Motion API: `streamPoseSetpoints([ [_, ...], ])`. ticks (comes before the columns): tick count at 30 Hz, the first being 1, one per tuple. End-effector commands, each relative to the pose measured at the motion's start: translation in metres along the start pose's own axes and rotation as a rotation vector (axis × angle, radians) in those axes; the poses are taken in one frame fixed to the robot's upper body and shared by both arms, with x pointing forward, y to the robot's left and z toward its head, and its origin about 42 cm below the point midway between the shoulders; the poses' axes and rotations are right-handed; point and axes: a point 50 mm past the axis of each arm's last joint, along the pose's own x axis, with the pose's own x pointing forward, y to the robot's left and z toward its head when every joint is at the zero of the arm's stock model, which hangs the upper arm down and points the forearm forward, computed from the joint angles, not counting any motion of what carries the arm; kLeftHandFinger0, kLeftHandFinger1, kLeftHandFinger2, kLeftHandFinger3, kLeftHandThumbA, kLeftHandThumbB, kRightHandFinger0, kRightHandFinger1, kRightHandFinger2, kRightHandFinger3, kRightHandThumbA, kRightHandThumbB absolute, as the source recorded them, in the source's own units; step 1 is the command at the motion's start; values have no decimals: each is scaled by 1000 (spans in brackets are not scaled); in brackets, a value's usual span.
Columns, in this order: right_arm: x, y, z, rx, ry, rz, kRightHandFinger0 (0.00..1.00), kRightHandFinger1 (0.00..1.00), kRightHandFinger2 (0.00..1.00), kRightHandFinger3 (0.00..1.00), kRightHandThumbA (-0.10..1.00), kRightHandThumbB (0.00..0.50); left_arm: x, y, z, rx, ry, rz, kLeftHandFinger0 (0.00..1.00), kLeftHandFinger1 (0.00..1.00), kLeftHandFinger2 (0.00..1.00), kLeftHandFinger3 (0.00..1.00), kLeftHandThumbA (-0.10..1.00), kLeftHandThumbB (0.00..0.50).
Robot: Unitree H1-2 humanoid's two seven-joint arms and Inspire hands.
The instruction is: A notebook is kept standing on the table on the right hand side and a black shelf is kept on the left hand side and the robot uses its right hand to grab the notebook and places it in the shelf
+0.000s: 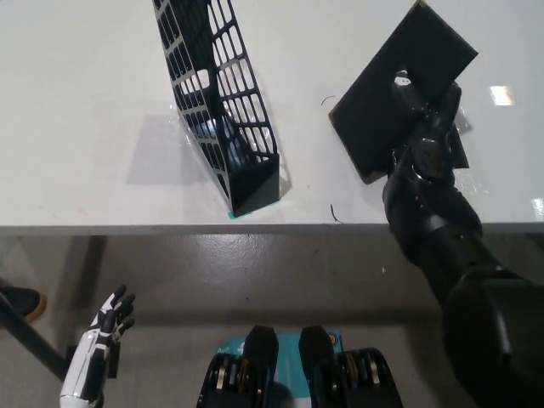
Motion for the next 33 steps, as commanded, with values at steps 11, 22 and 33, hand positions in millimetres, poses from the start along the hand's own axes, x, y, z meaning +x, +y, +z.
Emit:
streamPoseSetpoints([
  [11,-22,30,107,-16,-632,85,0,10,462,612,-100,115,7,11,10,38,-66,-2,1000,1000,1000,1000,1000,76],
  [22,-131,44,206,99,-970,237,0,82,491,653,-100,124,11,12,12,51,-64,-11,1000,1000,1000,1000,1000,128],
  [33,-195,65,245,215,-1066,325,0,194,619,728,-100,111,13,11,11,44,-57,-16,1000,1000,1000,1000,1000,124],
])
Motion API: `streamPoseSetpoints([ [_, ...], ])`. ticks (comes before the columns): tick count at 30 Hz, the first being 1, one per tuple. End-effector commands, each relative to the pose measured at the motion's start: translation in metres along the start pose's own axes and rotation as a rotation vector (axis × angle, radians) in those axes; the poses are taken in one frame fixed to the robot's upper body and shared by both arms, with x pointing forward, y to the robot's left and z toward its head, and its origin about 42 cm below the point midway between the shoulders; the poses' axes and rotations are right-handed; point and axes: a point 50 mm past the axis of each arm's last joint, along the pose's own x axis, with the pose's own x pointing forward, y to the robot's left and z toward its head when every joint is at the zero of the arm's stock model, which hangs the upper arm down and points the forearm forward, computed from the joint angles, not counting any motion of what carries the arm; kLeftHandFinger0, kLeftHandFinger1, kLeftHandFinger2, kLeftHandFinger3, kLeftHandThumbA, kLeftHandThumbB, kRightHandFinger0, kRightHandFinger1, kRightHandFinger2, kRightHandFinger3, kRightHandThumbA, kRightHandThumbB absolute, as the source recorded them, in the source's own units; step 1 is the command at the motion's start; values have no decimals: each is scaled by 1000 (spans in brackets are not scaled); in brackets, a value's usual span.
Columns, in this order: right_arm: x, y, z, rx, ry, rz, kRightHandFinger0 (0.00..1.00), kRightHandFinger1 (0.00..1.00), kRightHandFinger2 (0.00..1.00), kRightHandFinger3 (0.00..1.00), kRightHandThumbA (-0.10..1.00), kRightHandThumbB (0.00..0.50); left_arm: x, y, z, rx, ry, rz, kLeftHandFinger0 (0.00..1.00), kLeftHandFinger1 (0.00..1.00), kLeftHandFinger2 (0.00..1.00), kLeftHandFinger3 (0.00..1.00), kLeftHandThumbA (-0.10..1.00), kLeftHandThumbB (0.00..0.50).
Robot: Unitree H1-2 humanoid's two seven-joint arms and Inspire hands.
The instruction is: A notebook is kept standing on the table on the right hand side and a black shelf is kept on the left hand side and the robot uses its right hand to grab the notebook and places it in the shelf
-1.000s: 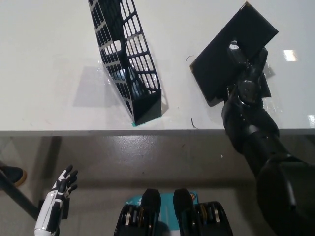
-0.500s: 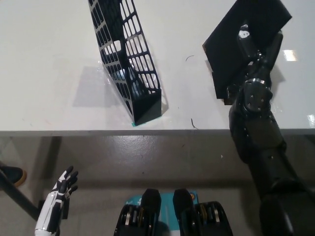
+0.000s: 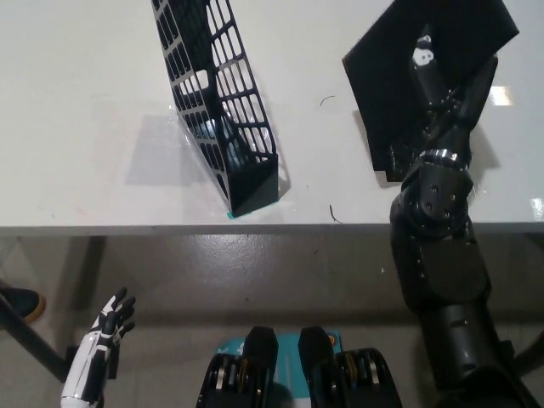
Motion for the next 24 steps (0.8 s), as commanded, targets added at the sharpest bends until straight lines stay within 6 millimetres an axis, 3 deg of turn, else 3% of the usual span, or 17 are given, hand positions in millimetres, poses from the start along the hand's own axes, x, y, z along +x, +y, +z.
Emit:
streamPoseSetpoints([
  [1,-23,88,223,198,-600,197,0,195,620,726,-100,112,12,11,15,45,-68,-13,1000,1000,1000,1000,1000,135],
  [11,-40,115,257,238,-684,256,0,220,683,717,-100,124,13,11,17,50,-72,-11,1000,1000,1000,1000,1000,128],
  [15,-45,120,259,194,-695,247,0,172,622,721,-100,128,14,12,16,51,-77,-18,1000,1000,1000,1000,1000,123],
  [17,-48,125,257,170,-681,241,0,110,552,715,-100,130,14,12,16,53,-68,-16,1000,1000,1000,1000,1000,127],
  [19,-48,130,251,153,-663,245,0,102,546,718,-100,130,12,11,15,54,-65,-13,1000,1000,1000,1000,1000,126],
  [22,-48,136,243,164,-619,262,0,165,652,750,-100,124,12,10,15,59,-65,-13,1000,1000,1000,1000,1000,113],
  [24,-48,143,233,149,-580,266,0,187,666,749,-100,124,11,11,14,57,-60,-17,1000,1000,1000,1000,1000,108],
])
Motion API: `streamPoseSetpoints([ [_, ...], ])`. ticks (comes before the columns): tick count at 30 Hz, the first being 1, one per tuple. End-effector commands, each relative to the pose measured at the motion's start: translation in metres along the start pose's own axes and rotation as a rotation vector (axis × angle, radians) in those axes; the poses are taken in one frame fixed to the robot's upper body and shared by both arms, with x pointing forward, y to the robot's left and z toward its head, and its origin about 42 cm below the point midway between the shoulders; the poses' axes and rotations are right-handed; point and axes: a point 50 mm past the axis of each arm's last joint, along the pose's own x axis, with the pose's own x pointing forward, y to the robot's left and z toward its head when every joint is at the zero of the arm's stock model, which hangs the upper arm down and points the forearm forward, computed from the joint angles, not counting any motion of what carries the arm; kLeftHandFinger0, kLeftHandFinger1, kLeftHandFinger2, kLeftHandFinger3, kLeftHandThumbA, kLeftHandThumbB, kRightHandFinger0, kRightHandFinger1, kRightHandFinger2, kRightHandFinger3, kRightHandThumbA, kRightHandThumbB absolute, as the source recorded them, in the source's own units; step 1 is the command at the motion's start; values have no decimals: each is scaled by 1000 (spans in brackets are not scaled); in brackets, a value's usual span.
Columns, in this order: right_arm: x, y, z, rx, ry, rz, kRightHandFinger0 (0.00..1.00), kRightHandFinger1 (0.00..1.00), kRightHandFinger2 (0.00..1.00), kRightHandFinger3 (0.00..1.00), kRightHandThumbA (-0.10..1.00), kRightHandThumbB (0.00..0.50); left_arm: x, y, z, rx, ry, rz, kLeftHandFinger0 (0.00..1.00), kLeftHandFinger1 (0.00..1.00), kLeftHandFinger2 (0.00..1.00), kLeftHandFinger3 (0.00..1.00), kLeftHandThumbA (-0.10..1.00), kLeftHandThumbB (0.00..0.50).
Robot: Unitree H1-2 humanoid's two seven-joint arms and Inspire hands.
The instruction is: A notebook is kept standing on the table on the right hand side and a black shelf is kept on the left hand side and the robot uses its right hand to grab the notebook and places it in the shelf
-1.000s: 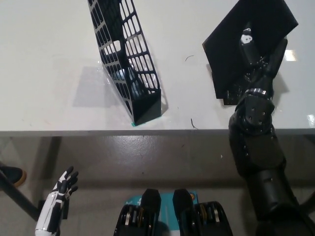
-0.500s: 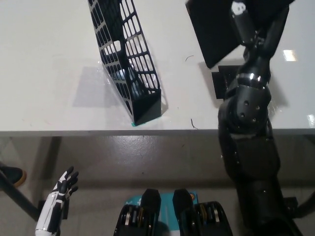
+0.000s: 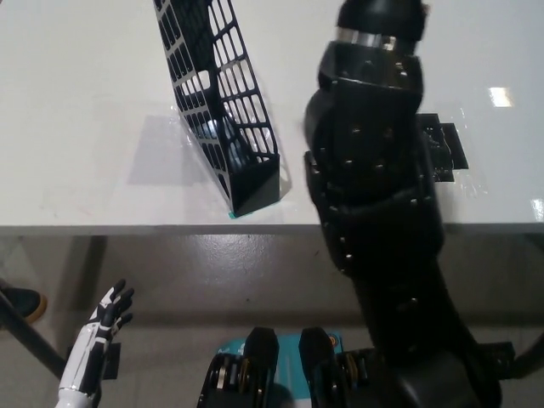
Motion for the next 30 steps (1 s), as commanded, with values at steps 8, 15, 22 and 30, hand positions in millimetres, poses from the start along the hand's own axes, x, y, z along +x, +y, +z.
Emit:
streamPoseSetpoints([
  [8,-6,34,-39,-140,66,52,0,179,634,742,-100,119,3,6,8,33,-47,-14,1000,1000,1000,1000,1000,93],
  [15,-20,42,-89,-217,158,92,0,176,643,771,-100,118,3,7,9,25,-37,-29,1000,1000,1000,1000,1000,107],
  [22,-45,51,-136,-224,310,116,0,157,654,767,-100,130,2,4,9,42,-31,-24,1000,1000,1000,1000,1000,152],
  [30,-67,54,-164,-208,437,127,0,160,686,771,-100,132,8,2,12,45,-14,-34,1000,1000,1000,1000,1000,186],
])
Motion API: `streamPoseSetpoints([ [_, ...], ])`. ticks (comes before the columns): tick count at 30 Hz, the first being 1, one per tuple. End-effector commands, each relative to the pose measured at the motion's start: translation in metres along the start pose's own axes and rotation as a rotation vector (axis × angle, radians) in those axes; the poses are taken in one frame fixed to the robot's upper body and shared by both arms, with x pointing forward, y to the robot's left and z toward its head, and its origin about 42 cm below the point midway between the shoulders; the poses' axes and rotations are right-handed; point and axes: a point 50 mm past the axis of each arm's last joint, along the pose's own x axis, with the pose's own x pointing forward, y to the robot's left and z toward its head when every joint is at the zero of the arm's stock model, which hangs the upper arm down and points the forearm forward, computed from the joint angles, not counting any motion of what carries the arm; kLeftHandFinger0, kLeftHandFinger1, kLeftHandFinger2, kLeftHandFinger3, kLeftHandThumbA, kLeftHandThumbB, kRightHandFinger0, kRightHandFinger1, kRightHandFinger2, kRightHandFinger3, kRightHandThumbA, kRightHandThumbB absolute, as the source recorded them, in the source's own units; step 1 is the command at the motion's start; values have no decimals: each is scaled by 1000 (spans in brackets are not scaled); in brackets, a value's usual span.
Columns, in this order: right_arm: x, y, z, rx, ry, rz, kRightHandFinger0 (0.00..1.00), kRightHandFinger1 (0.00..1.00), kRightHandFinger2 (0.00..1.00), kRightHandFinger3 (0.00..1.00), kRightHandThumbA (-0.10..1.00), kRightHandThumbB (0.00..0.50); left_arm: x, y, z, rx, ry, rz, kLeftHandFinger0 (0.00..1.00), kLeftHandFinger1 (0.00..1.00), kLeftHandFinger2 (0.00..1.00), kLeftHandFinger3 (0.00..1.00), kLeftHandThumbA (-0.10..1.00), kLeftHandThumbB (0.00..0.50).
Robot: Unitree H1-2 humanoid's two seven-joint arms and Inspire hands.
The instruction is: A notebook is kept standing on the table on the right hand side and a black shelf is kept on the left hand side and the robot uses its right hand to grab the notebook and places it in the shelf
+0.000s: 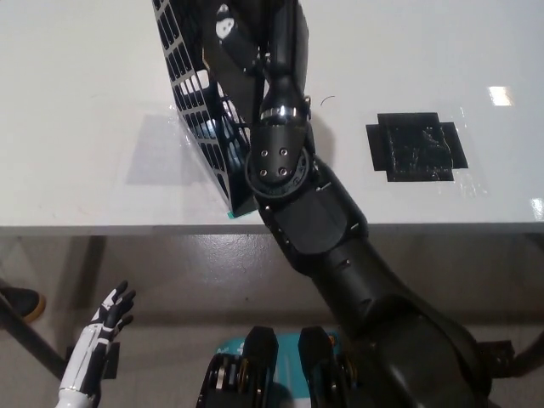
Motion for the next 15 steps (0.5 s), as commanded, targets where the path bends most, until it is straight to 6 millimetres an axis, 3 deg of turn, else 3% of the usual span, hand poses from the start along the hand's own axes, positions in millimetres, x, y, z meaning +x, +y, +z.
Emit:
streamPoseSetpoints([
  [1,16,20,53,166,-136,-21,0,177,708,784,-100,125,7,2,12,28,-28,-15,1000,1000,1000,1000,1000,188],
  [3,15,22,51,161,-124,-19,0,201,745,784,-100,132,8,2,13,30,-35,-12,1000,1000,1000,1000,1000,182],
  [6,13,25,45,174,-114,-13,0,163,711,742,-100,137,8,2,13,34,-37,-18,1000,1000,1000,1000,1000,182],
  [9,11,26,43,187,-124,-29,0,172,723,764,-100,129,9,2,14,40,-40,-16,1000,1000,1000,1000,1000,199],
  [10,10,27,42,199,-121,-30,164,375,863,897,121,203,9,2,14,43,-40,-19,1000,1000,1000,1000,1000,195],
  [11,6,29,45,192,-156,-7,520,810,1000,1000,473,349,10,2,15,47,-41,-24,1000,1000,1000,1000,1000,194],
  [12,5,30,45,189,-177,31,766,1000,1000,1000,599,373,11,1,16,48,-42,-25,1000,1000,1000,1000,1000,193],
  [13,5,30,45,189,-179,35,998,1000,1000,1000,690,442,11,1,16,49,-42,-26,1000,1000,1000,1000,1000,193],
  [14,5,33,44,150,-187,122,1000,1000,1000,1000,935,476,11,3,16,57,-39,-23,1000,1000,1000,1000,1000,204],
  [15,5,34,45,139,-202,133,1000,1000,1000,1000,985,480,11,3,15,52,-35,-19,1000,1000,1000,1000,1000,213],
])
